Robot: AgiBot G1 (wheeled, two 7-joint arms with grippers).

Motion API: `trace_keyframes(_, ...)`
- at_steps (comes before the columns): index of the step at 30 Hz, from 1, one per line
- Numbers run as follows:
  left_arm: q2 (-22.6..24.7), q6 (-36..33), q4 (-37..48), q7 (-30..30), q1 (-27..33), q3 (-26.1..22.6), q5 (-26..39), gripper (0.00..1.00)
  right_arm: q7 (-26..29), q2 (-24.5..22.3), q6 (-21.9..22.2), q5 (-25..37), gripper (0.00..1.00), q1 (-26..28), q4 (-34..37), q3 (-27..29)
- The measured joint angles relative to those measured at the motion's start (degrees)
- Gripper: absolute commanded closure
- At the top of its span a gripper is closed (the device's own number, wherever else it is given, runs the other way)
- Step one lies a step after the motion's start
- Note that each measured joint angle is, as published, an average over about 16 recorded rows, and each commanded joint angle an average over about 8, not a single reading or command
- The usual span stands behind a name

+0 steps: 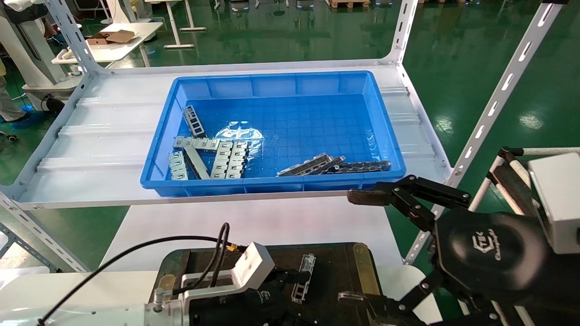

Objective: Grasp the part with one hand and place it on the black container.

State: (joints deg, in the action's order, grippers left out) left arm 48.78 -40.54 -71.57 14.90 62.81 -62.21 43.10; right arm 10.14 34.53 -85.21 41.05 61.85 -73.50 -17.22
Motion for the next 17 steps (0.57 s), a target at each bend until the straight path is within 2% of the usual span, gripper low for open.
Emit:
trace_keyframes(9, -4.6, -6.7, -0.1, -2.2, 1.4, 1.0, -0.6, 0.00, 0.0, 0.0, 0.0, 0.0, 0.00, 0.0, 0.0, 0.0)
trace_keyframes(17, -6.9, -8.6, -0.6, -2.7, 1.8, 1.5, -1.0, 0.00, 0.0, 0.0, 0.0, 0.0, 0.00, 0.0, 0.0, 0.0)
